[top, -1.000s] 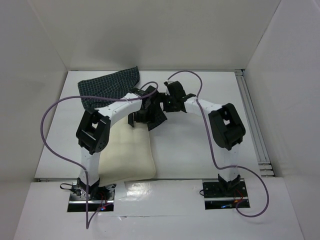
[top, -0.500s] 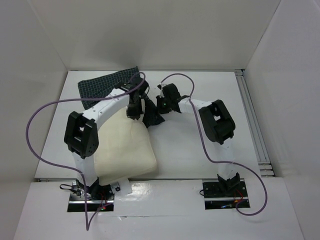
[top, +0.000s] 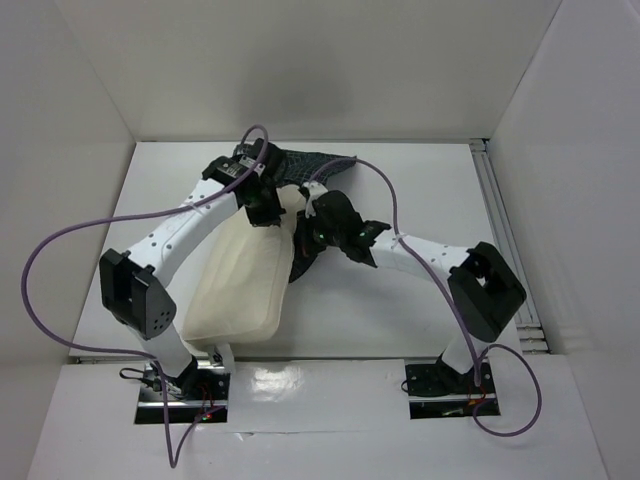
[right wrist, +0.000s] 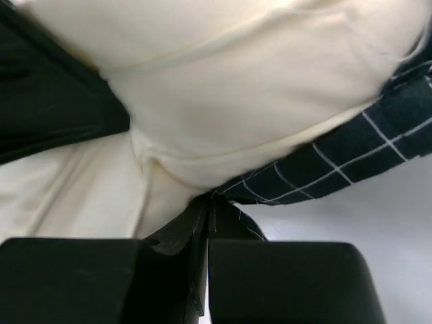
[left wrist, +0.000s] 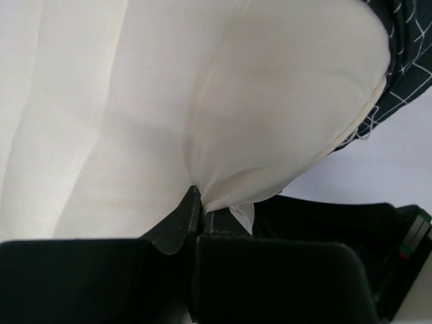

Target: Put the pillow into the pillowcase

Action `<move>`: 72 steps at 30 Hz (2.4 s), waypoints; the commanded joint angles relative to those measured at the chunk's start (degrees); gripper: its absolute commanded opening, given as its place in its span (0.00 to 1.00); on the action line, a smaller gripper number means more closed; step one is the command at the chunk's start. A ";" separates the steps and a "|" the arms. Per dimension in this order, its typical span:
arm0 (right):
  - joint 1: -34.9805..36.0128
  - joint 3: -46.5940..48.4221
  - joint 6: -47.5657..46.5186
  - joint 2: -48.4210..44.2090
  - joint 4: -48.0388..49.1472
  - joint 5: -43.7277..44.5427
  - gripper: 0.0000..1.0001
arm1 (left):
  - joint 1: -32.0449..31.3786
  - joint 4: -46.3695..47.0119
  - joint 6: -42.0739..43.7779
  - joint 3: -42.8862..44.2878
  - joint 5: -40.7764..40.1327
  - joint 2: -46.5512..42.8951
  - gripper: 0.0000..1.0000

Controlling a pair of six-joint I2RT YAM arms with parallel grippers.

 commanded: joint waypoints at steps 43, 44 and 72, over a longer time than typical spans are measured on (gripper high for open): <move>-13.28 -26.66 3.63 -39.80 -24.27 1.99 0.43 | -16.54 5.37 -11.07 23.98 -10.09 23.09 0.53; -13.81 -25.61 3.10 -40.41 -27.77 2.78 0.69 | -16.01 4.67 -9.66 24.77 -10.08 22.04 0.66; -4.67 8.41 -0.67 -18.28 -35.19 13.34 0.98 | -3.69 34.65 -11.67 -35.52 11.10 -8.64 0.78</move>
